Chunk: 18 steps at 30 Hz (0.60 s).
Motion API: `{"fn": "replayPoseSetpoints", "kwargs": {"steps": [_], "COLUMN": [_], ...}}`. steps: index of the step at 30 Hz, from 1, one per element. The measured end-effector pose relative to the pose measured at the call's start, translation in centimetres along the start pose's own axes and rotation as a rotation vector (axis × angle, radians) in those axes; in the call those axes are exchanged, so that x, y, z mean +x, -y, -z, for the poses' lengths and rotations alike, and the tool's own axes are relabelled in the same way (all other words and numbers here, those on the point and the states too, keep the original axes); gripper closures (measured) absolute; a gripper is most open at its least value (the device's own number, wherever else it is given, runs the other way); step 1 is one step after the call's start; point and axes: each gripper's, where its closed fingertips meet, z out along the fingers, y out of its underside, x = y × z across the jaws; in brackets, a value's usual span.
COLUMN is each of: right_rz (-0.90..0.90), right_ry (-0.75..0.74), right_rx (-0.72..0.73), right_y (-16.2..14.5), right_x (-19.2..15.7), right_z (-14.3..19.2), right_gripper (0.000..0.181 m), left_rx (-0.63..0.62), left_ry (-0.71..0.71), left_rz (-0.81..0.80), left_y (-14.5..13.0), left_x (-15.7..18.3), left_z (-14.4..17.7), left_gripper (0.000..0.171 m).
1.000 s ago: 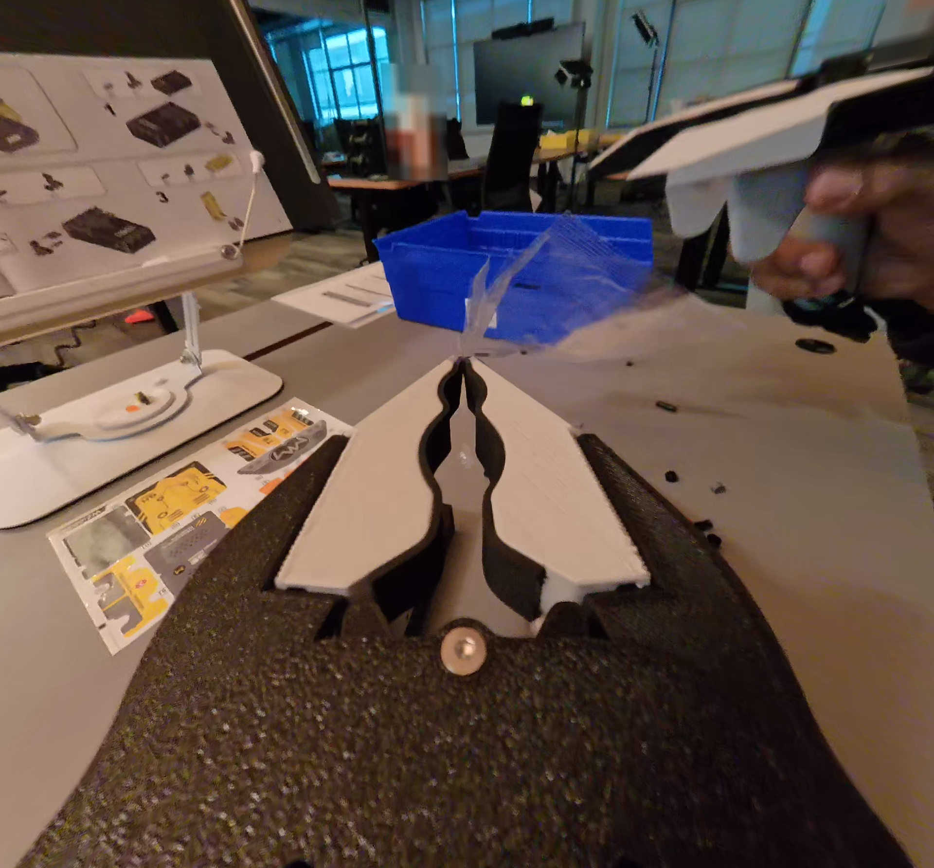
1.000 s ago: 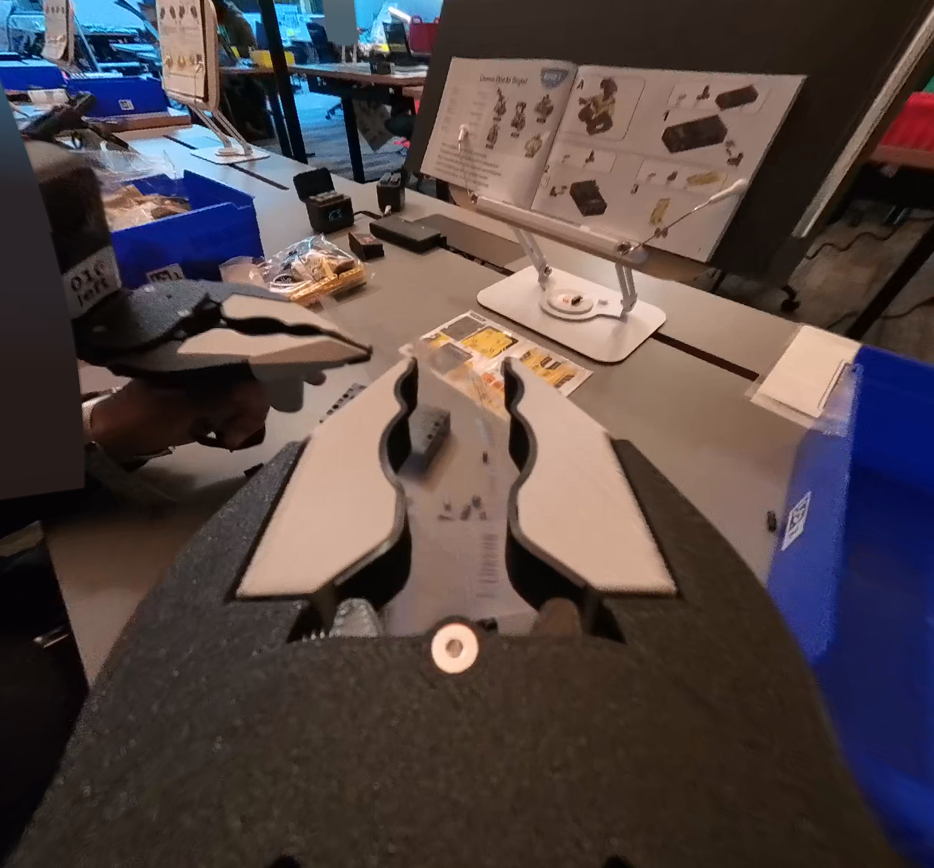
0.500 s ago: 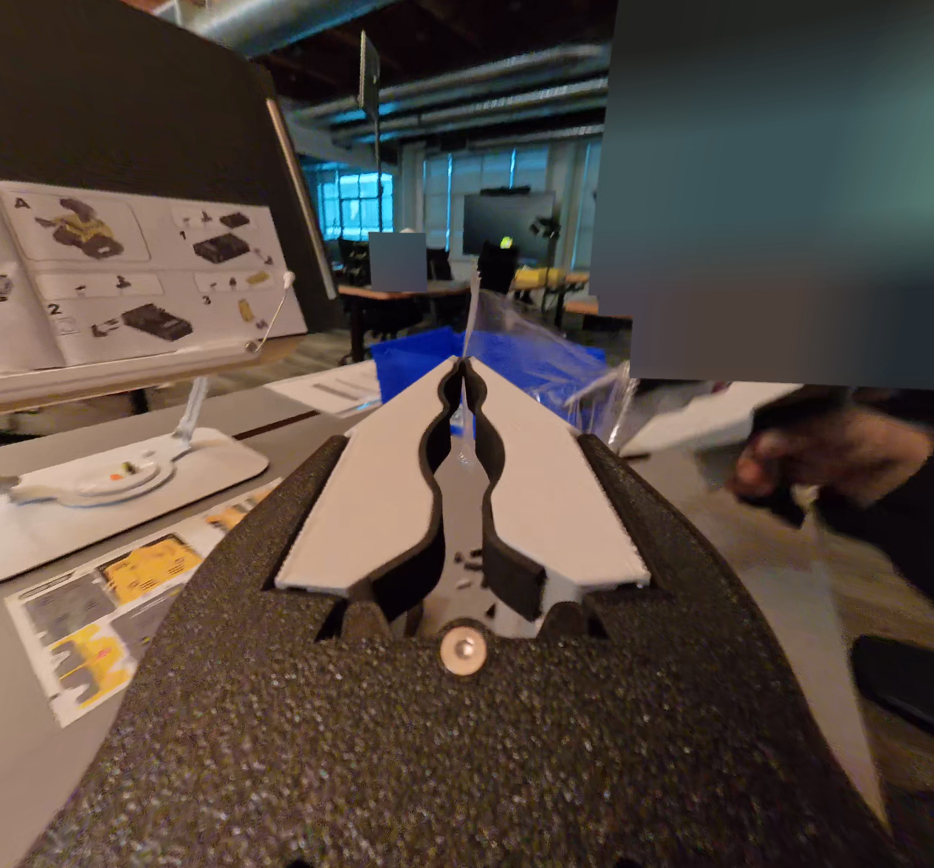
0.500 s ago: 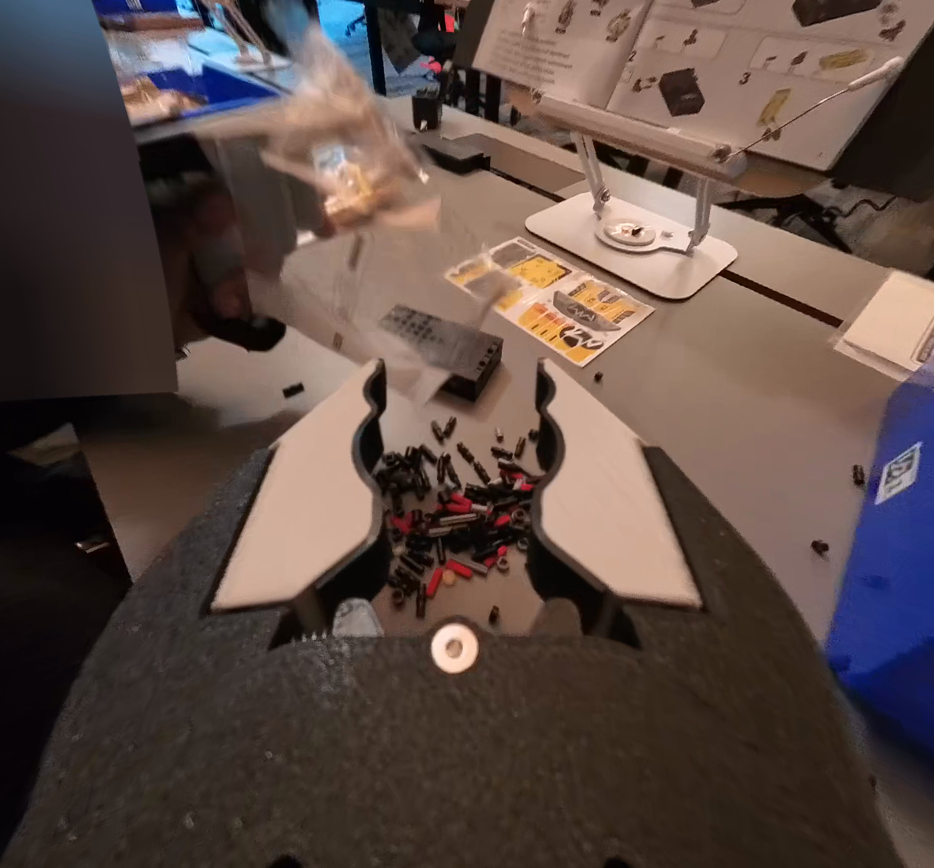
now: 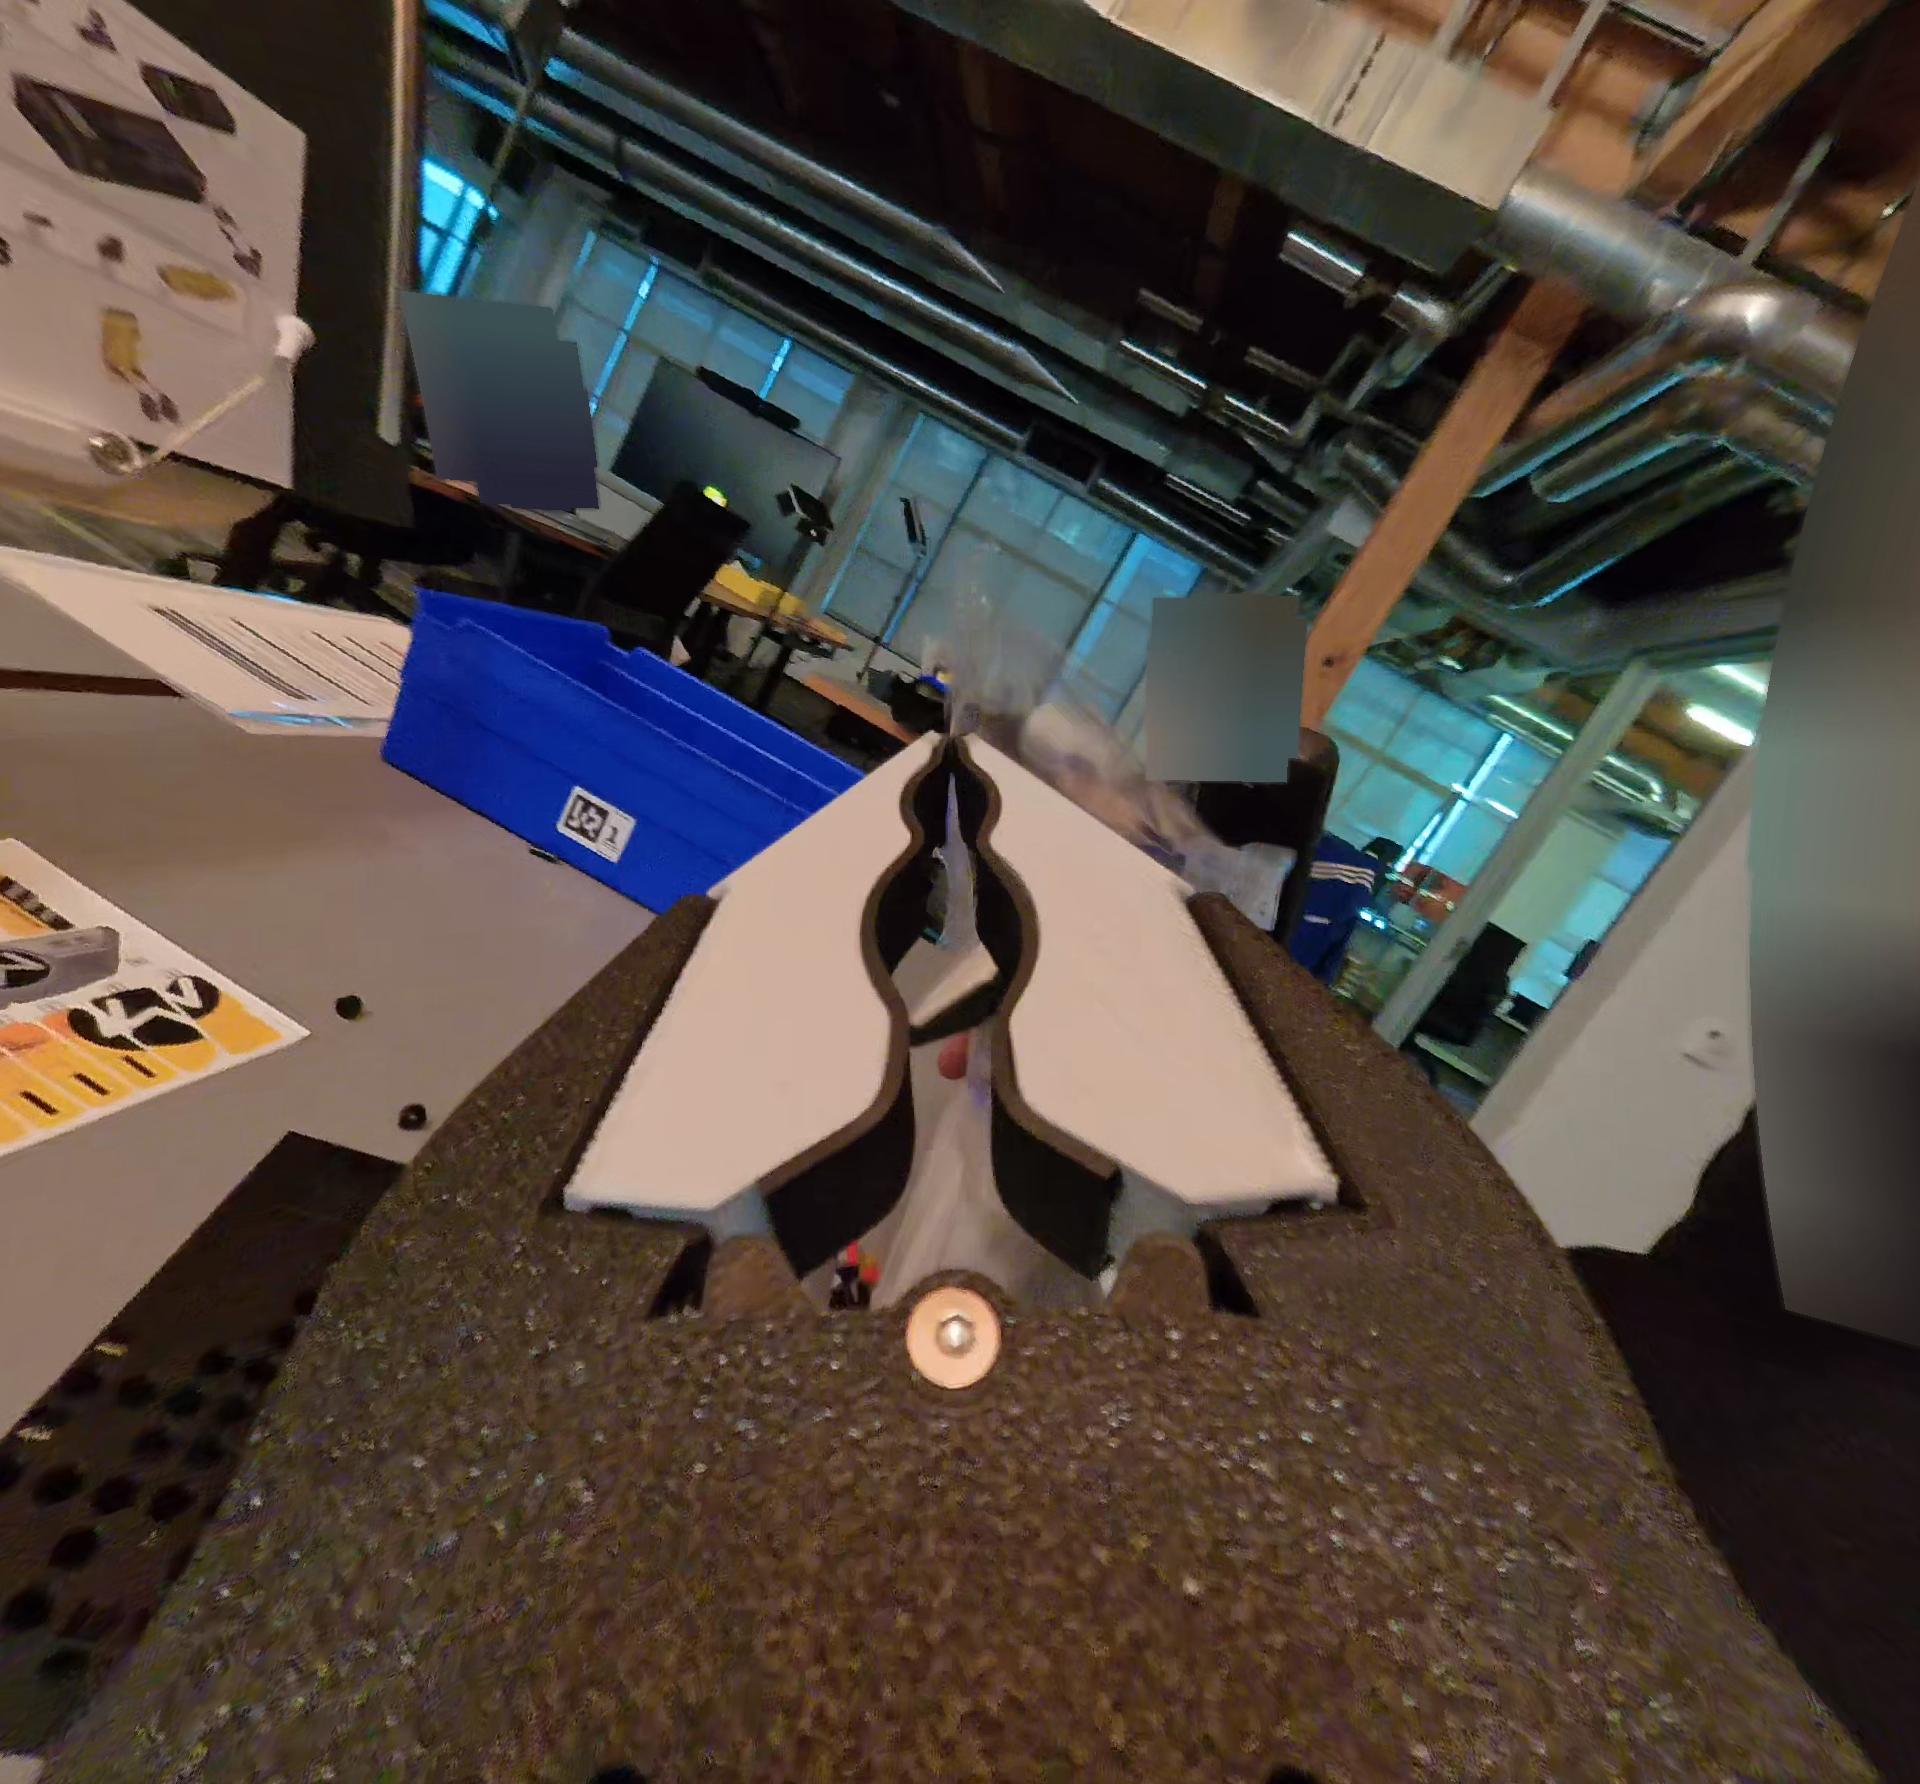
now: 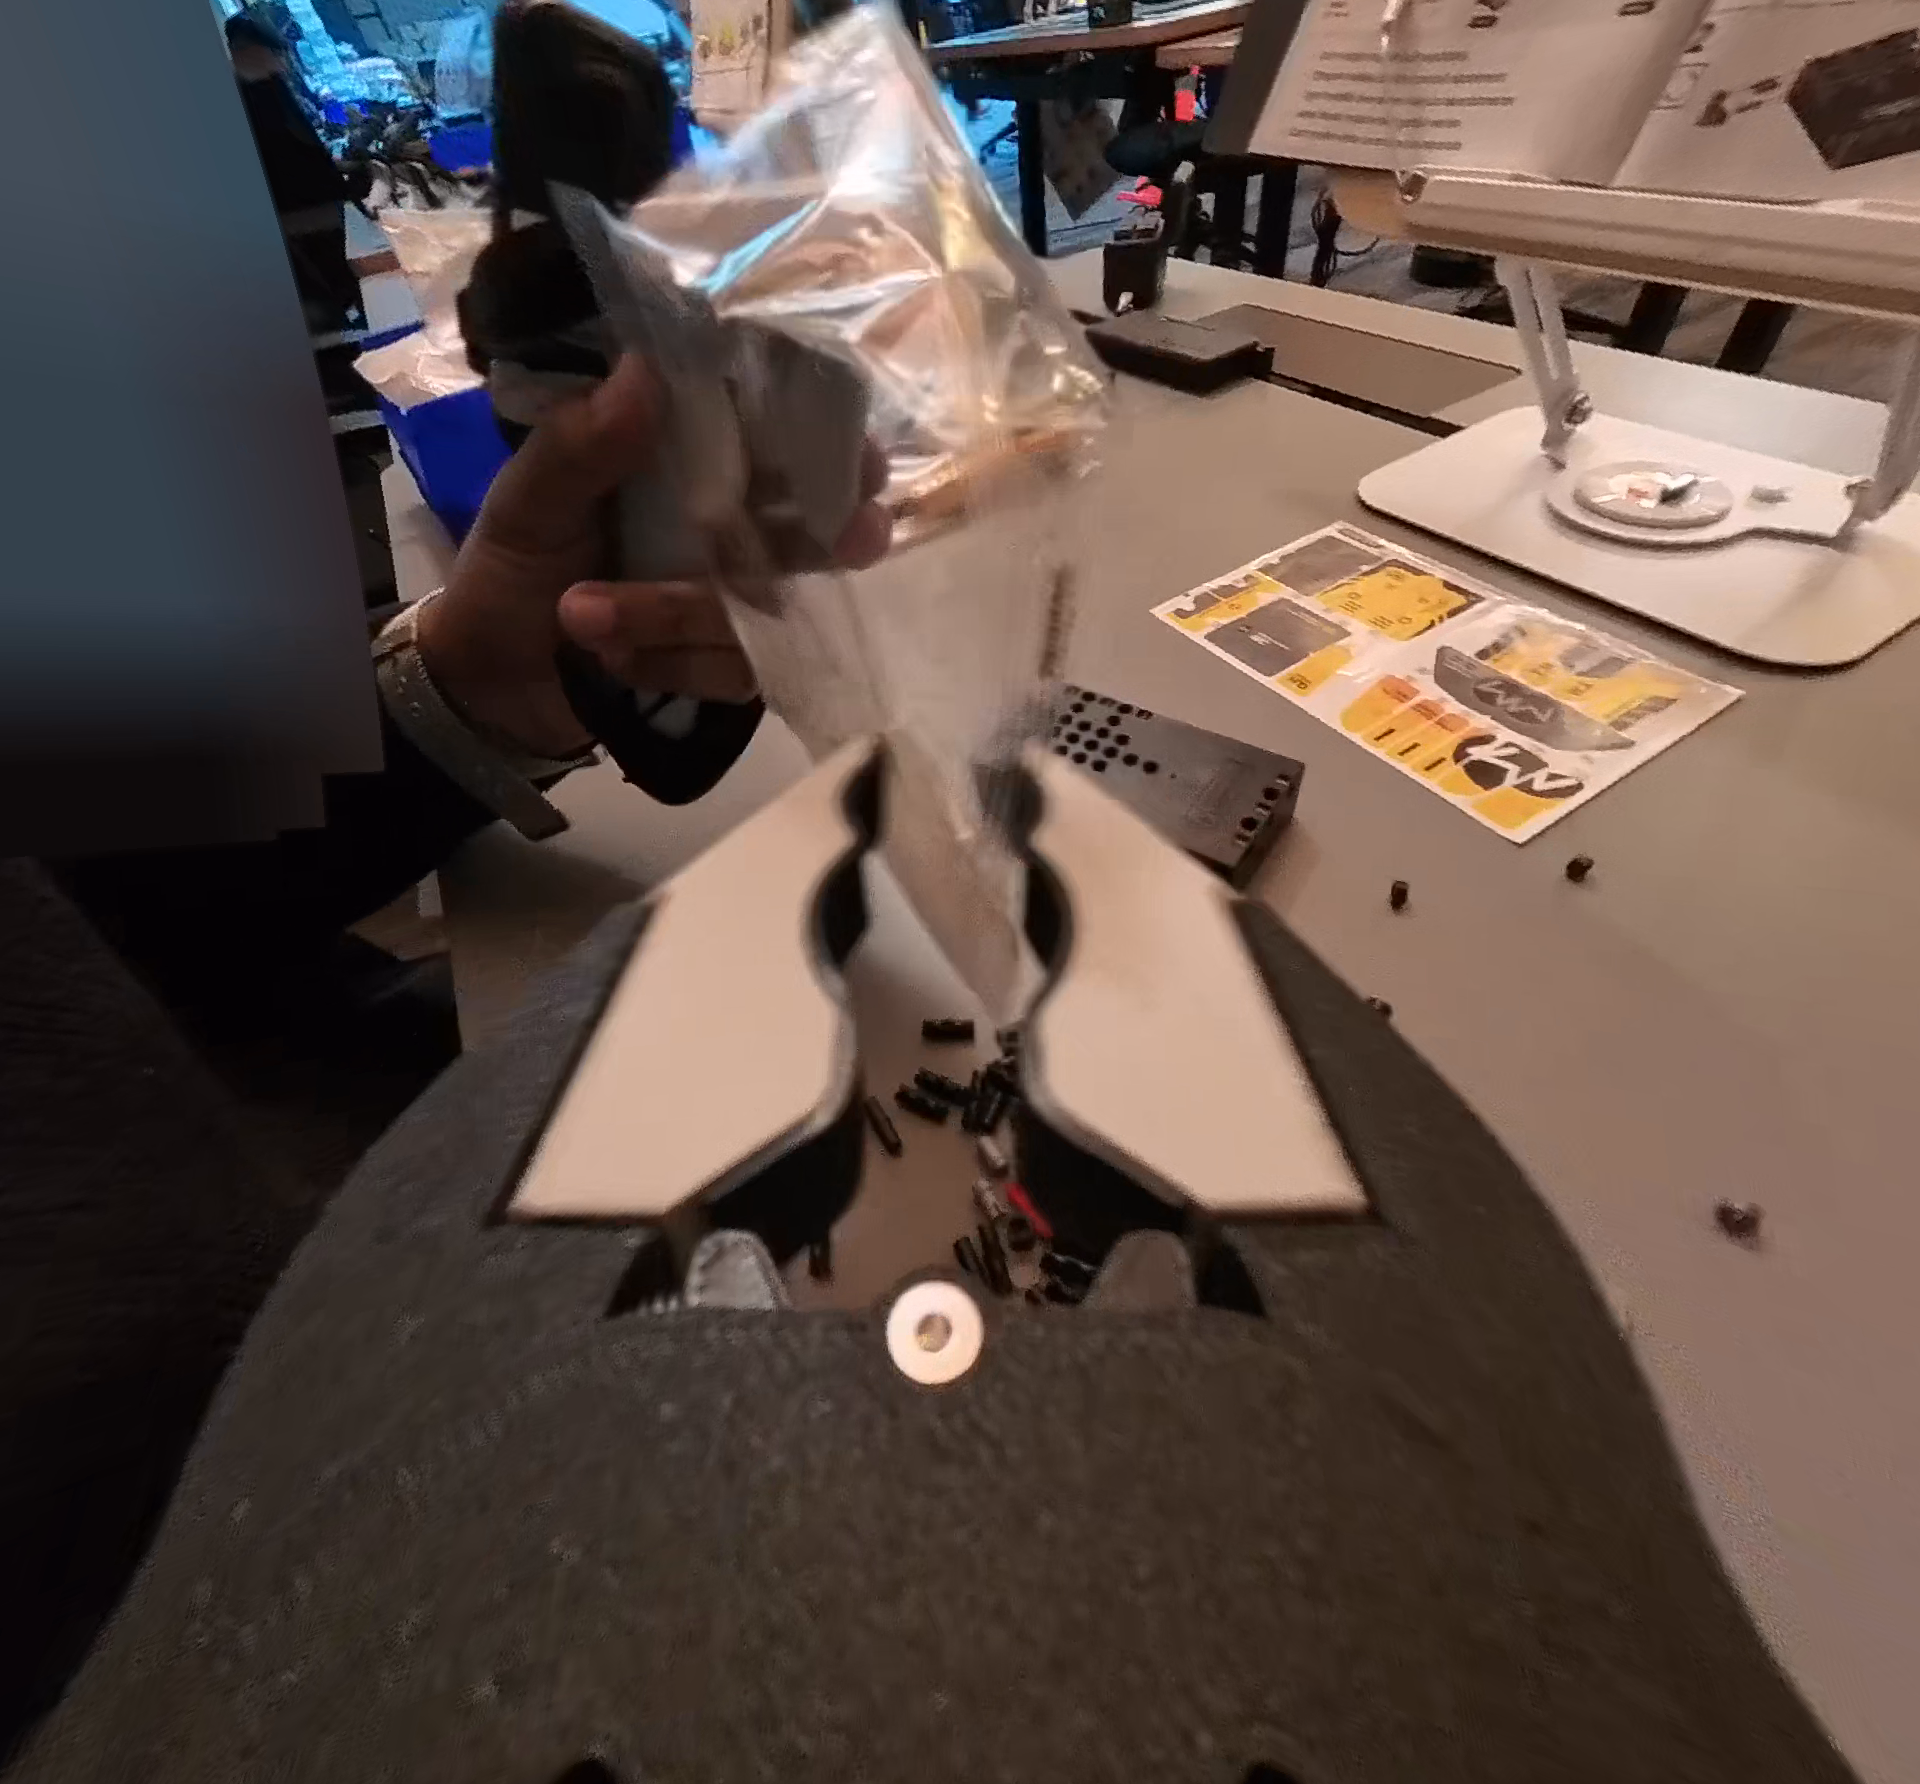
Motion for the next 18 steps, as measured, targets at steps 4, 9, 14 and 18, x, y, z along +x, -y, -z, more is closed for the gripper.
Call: {"fn": "replayPoseSetpoints", "kwargs": {"steps": [4, 9, 14, 18], "right_rz": [0.058, 0.010, -0.001, -0.030], "right_ry": [-0.025, -0.115, -0.301, -0.546], "right_rx": [0.033, 0.163, 0.216, 0.370], "right_y": [0.9, 3.7, 5.0, 6.9], "right_x": [0.0, 2.4, 6.0, 10.0], "right_z": [0.5, 3.3, 6.3, 11.0], "right_gripper": [0.180, 0.181, 0.181, 0.181], "left_rx": [-0.037, -0.078, -0.097, -0.103], "left_ry": [0.028, 0.123, 0.208, 0.220], "left_rz": [-0.052, -0.123, -0.175, -0.183], "left_y": [-0.2, 0.2, -0.2, -1.6], "left_x": [-0.6, -2.6, -3.9, -4.0], "left_z": [0.6, 2.2, 4.2, 6.2], "left_gripper": [0.166, 0.161, 0.160, 0.160]}}
